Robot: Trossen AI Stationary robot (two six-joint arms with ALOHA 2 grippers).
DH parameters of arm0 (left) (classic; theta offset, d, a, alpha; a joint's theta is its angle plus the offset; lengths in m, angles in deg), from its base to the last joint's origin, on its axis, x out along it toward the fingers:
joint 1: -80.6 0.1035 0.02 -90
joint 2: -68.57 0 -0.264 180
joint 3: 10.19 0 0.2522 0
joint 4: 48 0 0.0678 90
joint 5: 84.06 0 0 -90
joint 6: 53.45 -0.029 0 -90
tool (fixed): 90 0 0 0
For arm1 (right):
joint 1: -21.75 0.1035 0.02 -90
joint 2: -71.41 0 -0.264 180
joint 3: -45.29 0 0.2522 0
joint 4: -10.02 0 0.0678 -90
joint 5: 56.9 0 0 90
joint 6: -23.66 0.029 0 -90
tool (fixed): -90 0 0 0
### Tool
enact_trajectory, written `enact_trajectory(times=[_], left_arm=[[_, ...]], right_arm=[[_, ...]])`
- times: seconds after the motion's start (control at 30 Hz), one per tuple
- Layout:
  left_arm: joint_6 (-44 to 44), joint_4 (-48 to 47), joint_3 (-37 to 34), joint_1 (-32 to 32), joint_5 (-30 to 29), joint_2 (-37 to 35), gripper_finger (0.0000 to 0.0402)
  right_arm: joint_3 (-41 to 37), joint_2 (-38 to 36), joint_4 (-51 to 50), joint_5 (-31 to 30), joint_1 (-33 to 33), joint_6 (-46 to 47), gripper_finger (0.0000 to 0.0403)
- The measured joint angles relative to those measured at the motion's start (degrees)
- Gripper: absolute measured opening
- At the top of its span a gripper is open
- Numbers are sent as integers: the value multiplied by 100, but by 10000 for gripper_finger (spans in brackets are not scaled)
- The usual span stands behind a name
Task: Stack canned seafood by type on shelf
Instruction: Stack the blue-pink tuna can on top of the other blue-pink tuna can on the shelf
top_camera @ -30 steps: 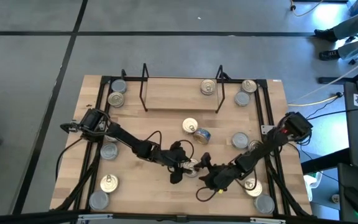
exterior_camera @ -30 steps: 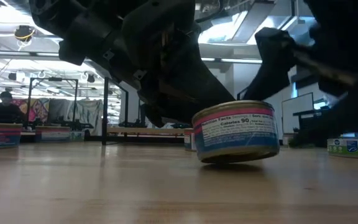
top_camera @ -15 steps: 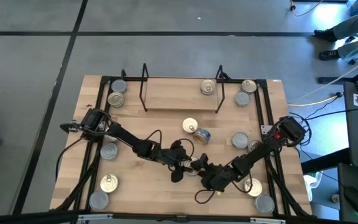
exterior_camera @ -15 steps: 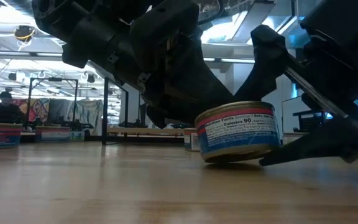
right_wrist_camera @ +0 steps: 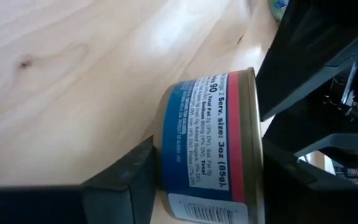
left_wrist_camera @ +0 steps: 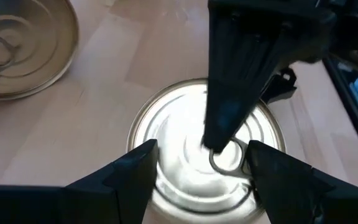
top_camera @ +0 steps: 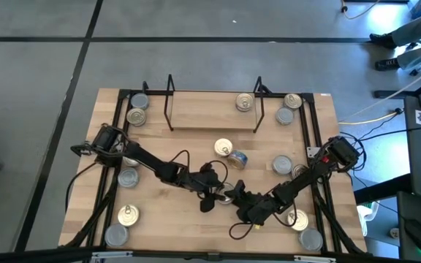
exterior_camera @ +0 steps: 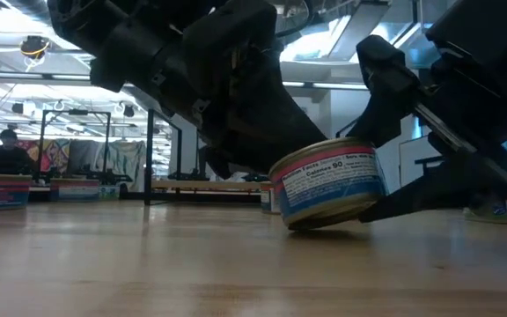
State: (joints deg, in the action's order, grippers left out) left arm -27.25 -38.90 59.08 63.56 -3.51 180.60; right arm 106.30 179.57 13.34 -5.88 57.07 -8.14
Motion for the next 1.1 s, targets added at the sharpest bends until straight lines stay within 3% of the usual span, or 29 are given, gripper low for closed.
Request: enact_trajectory(times=[0.17,0.47,0.73,0.9,1.1], left_arm=[[-367,-1160,-7,-13,-53,-759,249],[-679,-3451,-56,-306,-926,-2191,249],[-423,-2569,-1604,-511,-985,-3345,249],[-362,-1608,-2540,-396,-1079,-3859,249],[-500,-1267,-2875,-66,-1102,-3956,249]], right_arm=[[-35,-353,-193,-200,11,22,199],[65,-1388,-307,-679,-58,-262,198],[981,-1771,-1647,-1102,-728,-316,198],[1840,-1777,-2873,-1215,-1647,-307,198],[2473,-1779,-3802,-1059,-2910,-305,198]])
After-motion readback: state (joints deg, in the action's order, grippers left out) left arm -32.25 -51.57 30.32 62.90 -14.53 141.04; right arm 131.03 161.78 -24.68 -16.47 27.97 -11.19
